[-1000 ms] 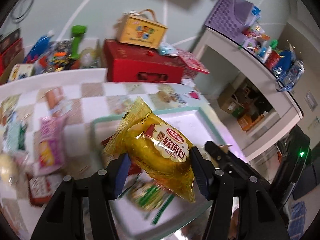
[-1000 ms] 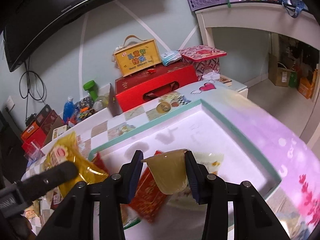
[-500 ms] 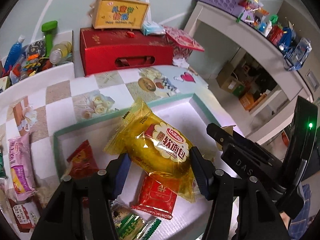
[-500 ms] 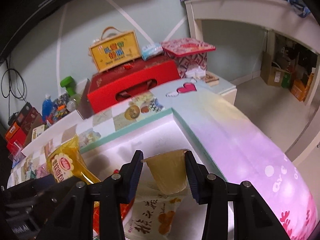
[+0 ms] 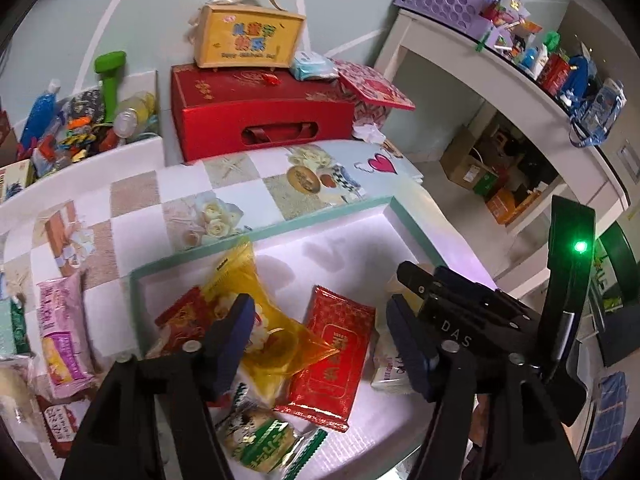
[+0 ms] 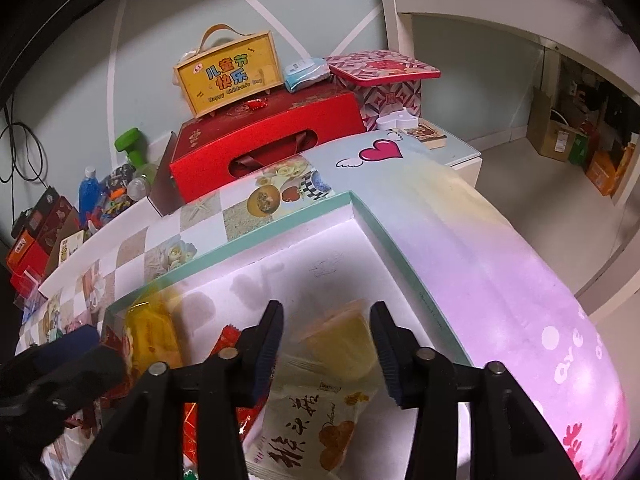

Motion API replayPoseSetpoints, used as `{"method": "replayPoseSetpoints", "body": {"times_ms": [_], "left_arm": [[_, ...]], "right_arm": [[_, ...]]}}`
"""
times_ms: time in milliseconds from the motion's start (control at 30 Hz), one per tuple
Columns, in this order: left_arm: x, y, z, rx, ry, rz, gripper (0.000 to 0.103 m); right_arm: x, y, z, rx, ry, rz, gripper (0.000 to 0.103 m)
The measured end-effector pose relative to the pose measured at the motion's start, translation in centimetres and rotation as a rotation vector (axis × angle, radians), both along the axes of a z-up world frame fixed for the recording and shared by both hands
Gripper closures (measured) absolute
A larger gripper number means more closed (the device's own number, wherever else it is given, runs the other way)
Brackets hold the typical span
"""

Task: Organize snacks
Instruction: 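Open the left tool over the tray while the right tool releases the pudding cup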

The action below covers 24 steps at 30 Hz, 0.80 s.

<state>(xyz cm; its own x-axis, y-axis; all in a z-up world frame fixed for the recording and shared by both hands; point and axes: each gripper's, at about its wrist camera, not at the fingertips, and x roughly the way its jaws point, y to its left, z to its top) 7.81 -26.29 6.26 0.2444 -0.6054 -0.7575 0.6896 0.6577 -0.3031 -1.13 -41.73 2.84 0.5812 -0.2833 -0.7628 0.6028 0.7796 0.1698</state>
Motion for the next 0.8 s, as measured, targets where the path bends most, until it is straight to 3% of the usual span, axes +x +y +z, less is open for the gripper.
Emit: {"method": "replayPoseSetpoints", "body": {"times_ms": [233, 300, 400, 633, 800], "left_arm": [[0.2, 1.8, 1.5, -0.004, -0.033, 0.060, 0.027], [0.3, 2.5, 1.7, -0.004, -0.042, 0.084, 0.025], [0.4, 4.0, 1.8, 0.007, -0.081, 0.145, 0.003], [0.9, 6.9, 1.3, 0.018, -0.117, 0.223, 0.002], [1.0, 8.9, 0.5, 0.008, -0.102, 0.261, 0.002]], "right_arm": [[-0.3, 0.9, 1.2, -0.020, 0.012, 0.003, 0.044], [-0.7, 1.5, 1.5, -0.021, 0.016, -0.001, 0.036], [-1.3, 2.3, 1.7, -0.019, 0.016, -0.010, 0.027], [-2.0, 4.5, 1.4, -0.002, 0.035, -0.010, 0.020], [-2.3, 6.2, 1.4, 0.002, 0.028, -0.003, 0.009]]}}
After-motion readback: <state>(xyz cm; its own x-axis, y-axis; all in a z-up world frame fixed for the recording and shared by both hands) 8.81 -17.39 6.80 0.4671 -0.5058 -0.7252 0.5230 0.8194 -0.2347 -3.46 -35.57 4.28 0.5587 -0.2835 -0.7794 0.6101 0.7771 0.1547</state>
